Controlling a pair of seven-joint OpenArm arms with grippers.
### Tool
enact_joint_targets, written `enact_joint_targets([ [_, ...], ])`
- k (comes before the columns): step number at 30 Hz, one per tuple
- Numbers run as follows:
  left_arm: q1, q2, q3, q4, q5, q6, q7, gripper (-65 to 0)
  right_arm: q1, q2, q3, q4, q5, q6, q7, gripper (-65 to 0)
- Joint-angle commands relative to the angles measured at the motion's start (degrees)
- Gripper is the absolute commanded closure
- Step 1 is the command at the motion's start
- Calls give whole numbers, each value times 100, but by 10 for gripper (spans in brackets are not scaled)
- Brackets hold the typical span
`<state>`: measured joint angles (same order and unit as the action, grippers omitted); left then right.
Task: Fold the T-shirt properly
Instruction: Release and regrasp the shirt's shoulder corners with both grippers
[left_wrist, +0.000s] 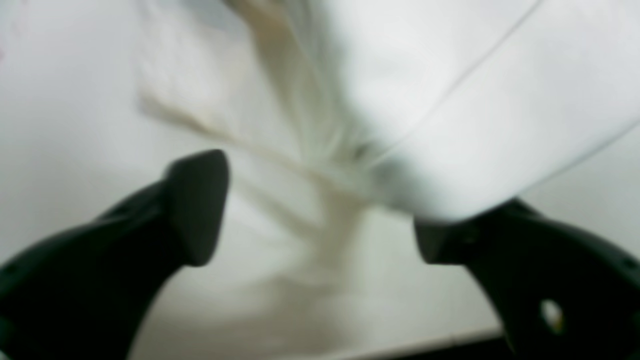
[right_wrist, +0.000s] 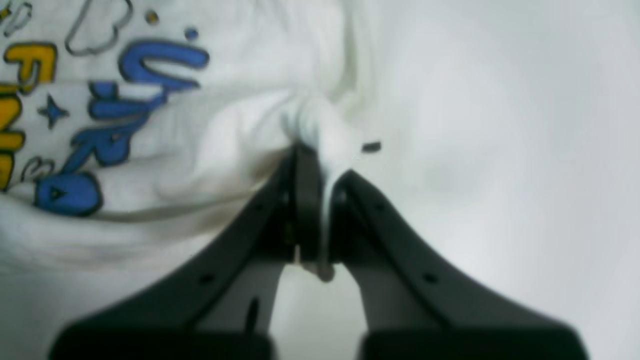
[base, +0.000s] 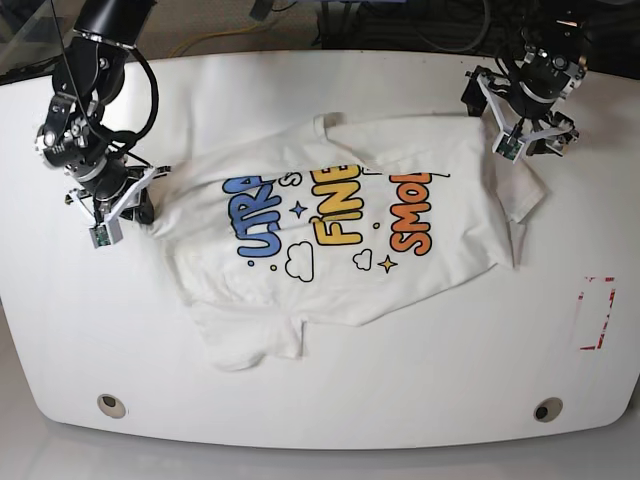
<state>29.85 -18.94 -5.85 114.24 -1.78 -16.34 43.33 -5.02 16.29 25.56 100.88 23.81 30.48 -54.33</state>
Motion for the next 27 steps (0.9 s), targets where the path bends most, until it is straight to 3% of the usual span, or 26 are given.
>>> enact_joint_targets([
  [1,9,-62,-53,97,7,47,-109,-567,-101,1,253,123,58,-11,-75,0],
  [5,123,-53,-316,97,-2,38,-118,-561,-232,-166,692,123,58,-2,-330,-78],
  [9,123,158,-686,97,-11,-32,-127,-565,-276,-218,850,105,58,148,-400,-113],
  [12,106,290,-976,97,-11,-551,-214,-567,-312,-218,842,123,58,323,-427,-141],
  [16,-26,553,-1442,97,-11,-1289,-267,-578,-356,-315,850,123,49,341,-515,-246],
  [19,-299,808,-1881,89,-11,-1702,-250,-639,-364,-350,850,123,49,367,-515,-315],
  [22,-642,1081,-2330,53,-11,-2001,-223,-650,-391,-368,850,123,49,367,-515,-354],
  [27,-1424,1177,-2716,-325,15,-2318,93,-650,-399,-421,850,123,41,367,-515,-358],
])
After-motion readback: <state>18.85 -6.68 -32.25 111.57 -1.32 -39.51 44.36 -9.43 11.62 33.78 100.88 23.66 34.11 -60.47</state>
